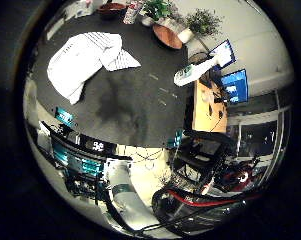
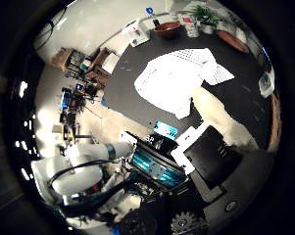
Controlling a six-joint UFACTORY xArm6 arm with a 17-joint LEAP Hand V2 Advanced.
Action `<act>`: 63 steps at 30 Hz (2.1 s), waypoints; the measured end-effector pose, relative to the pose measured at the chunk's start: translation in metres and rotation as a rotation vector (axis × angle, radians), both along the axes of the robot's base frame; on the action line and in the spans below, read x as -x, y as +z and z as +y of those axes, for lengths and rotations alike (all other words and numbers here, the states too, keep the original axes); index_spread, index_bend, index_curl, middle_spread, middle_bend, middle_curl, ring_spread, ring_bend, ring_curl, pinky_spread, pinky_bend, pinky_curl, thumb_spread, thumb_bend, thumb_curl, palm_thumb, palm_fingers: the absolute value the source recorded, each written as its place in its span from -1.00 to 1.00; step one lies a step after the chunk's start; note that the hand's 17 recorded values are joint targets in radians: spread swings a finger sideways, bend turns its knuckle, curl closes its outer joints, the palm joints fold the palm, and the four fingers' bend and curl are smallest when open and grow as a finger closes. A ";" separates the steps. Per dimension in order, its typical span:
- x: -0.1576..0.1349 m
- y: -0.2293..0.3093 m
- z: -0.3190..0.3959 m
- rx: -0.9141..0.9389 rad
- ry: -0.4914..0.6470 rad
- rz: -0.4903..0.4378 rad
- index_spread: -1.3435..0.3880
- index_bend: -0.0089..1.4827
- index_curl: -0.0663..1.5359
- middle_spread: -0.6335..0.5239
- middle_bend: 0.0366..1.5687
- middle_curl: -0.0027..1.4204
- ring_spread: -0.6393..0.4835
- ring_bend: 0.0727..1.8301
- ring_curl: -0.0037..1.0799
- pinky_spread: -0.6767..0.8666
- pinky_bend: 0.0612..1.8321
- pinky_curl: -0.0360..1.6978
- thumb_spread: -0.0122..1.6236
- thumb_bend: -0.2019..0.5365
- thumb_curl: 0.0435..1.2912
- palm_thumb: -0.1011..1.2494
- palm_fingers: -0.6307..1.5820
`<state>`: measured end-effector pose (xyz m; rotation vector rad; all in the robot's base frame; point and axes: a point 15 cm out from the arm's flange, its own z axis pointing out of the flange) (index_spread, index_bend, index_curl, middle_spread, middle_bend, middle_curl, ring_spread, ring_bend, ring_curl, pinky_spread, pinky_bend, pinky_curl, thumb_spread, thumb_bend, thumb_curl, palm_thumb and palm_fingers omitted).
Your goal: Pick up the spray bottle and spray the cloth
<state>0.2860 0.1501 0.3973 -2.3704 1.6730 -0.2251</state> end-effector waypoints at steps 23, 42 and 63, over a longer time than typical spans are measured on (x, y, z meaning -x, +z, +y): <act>-0.053 0.104 -0.117 -0.077 -0.237 -0.382 0.13 -0.79 -0.59 0.24 -0.79 -0.57 0.60 -0.76 -0.58 0.68 -0.35 -0.69 0.24 -0.57 -0.34 -0.12 -0.17; -0.080 0.132 -0.221 -0.350 -0.432 -0.602 0.36 -0.77 -0.59 0.48 -0.79 -0.55 0.72 -0.72 -0.54 0.68 -0.18 -0.67 0.22 -0.54 -0.44 -0.27 -0.28; -0.097 0.031 -0.314 -0.593 -0.654 -0.578 0.40 -0.77 -0.57 0.50 -0.79 -0.54 0.76 -0.73 -0.55 0.67 -0.13 -0.70 0.22 -0.54 -0.45 -0.29 -0.30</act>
